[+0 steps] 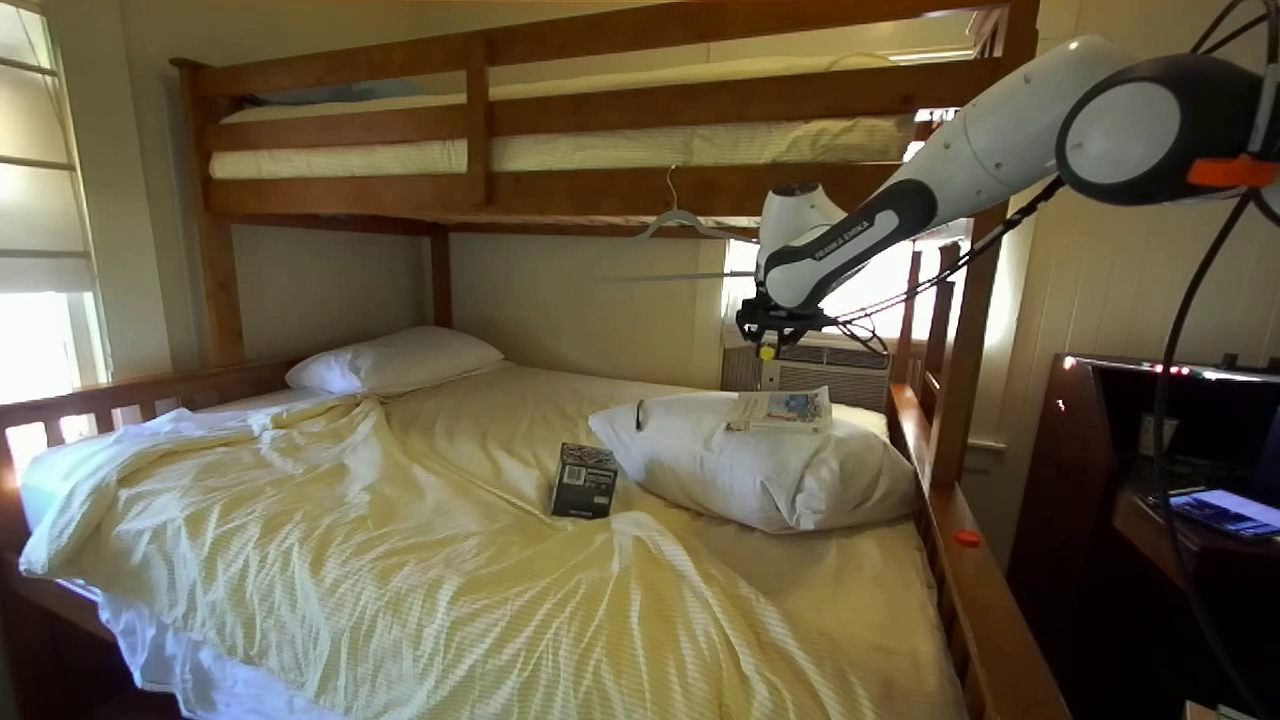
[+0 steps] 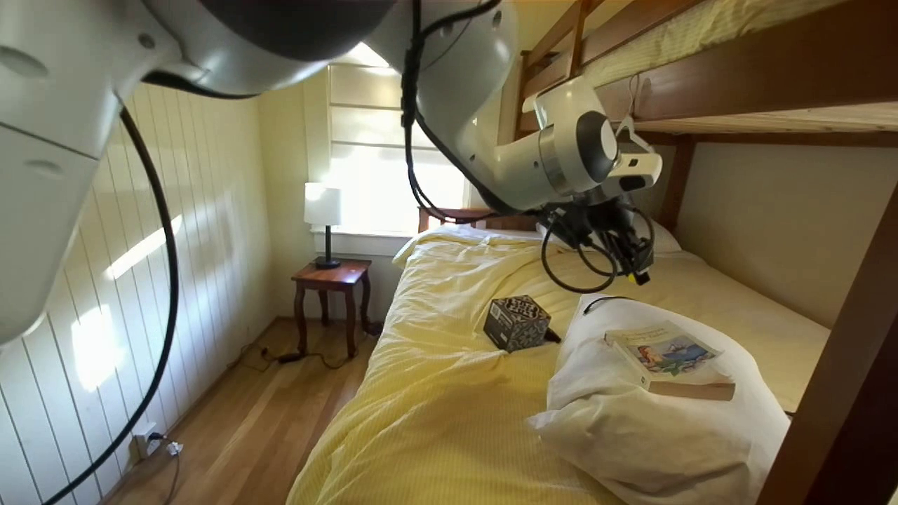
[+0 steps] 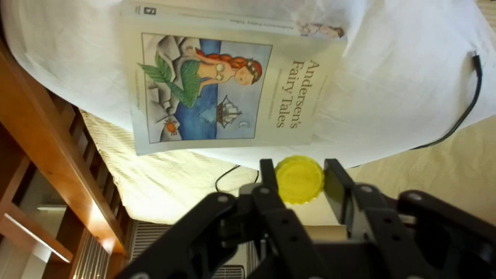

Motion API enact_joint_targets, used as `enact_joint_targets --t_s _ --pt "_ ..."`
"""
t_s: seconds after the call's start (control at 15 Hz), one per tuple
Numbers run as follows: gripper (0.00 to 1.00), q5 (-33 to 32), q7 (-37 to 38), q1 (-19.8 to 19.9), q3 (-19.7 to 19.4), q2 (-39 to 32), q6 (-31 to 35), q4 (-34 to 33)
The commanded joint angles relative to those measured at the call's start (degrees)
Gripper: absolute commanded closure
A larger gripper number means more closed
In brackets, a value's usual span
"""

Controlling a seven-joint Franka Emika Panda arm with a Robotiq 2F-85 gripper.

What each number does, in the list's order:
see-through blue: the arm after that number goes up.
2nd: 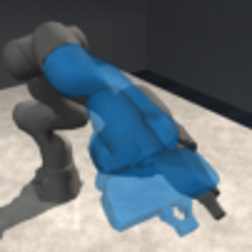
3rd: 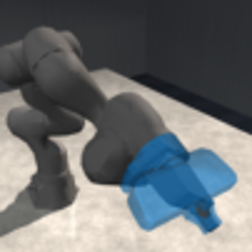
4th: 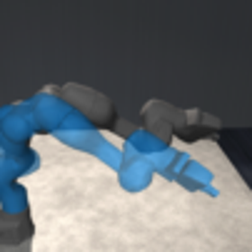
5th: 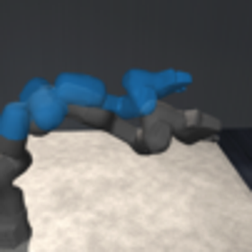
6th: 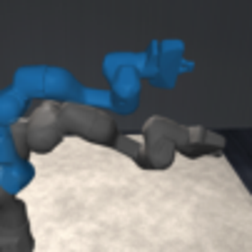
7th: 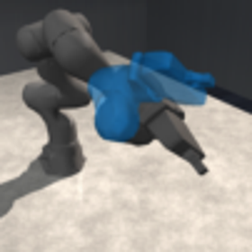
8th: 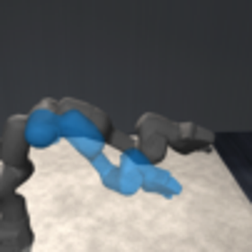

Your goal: Put the yellow ring and orange ring on the book

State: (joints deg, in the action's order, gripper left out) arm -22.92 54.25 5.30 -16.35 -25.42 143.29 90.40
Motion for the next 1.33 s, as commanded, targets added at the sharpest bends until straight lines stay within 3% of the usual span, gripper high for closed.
enact_joint_targets --t_s 0.0,0.6,1.07,1.13,1.2,1.27 --pt "0.89 -0.5 3.2 -2.6 -2.6 -6.5 -3.4 -6.2" --pt "0.89 -0.2 8.9 -2.8 -6.4 -12.3 -9.3 -8.4" --pt "0.89 2.0 12.0 -0.1 -6.3 -12.0 -7.0 -8.9" --pt "0.64 0.5 11.3 -0.9 -6.7 -11.7 -7.4 -7.5" --pt "0.64 0.6 11.3 -0.6 -6.7 -11.7 -7.4 -7.8" --pt "0.89 0.7 11.3 -0.5 -6.7 -11.7 -7.4 -8.0"
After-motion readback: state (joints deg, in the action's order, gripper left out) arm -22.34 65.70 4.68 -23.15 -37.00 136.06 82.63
